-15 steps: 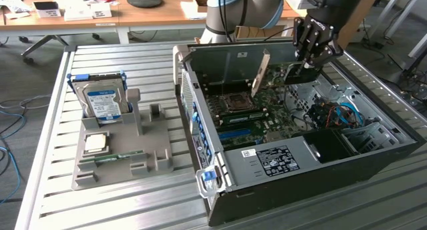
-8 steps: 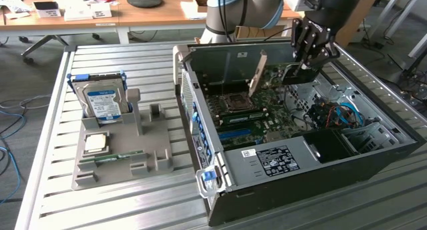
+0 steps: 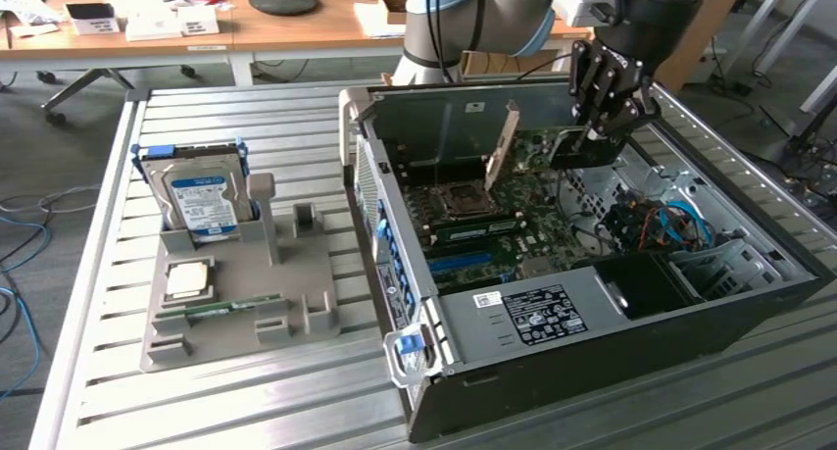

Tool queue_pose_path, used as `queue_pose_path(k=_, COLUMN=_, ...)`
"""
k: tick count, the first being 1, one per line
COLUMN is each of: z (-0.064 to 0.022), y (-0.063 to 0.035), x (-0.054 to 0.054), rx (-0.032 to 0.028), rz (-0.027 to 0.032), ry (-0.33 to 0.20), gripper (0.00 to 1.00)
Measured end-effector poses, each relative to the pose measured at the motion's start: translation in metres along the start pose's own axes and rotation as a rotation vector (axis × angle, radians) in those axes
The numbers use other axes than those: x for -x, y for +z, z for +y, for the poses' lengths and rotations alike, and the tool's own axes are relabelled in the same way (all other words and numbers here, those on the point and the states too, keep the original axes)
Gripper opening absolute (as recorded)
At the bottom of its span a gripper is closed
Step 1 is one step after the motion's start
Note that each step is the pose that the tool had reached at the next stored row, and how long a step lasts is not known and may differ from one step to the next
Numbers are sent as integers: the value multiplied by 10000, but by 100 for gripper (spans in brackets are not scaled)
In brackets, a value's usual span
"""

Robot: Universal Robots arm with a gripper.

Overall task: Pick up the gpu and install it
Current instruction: 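Insert the gpu into the slot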

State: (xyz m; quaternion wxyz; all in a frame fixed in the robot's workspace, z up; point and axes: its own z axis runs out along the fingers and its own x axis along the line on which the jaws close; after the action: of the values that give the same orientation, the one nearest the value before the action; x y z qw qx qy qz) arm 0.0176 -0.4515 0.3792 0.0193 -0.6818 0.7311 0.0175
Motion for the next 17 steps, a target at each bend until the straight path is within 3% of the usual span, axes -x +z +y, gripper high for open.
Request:
queue_pose_path(k=3, z=4, y=1, x=-1, rx=1, rz=-2, ry=3, gripper=27)
queue_pose_path(k=8, z=93, y=6, x=-7, rx=0, rz=-1, ry=1, gripper=27)
queue_pose_path(k=17, z=103, y=48, x=-10, rx=0, rz=-4, ry=0, gripper=27)
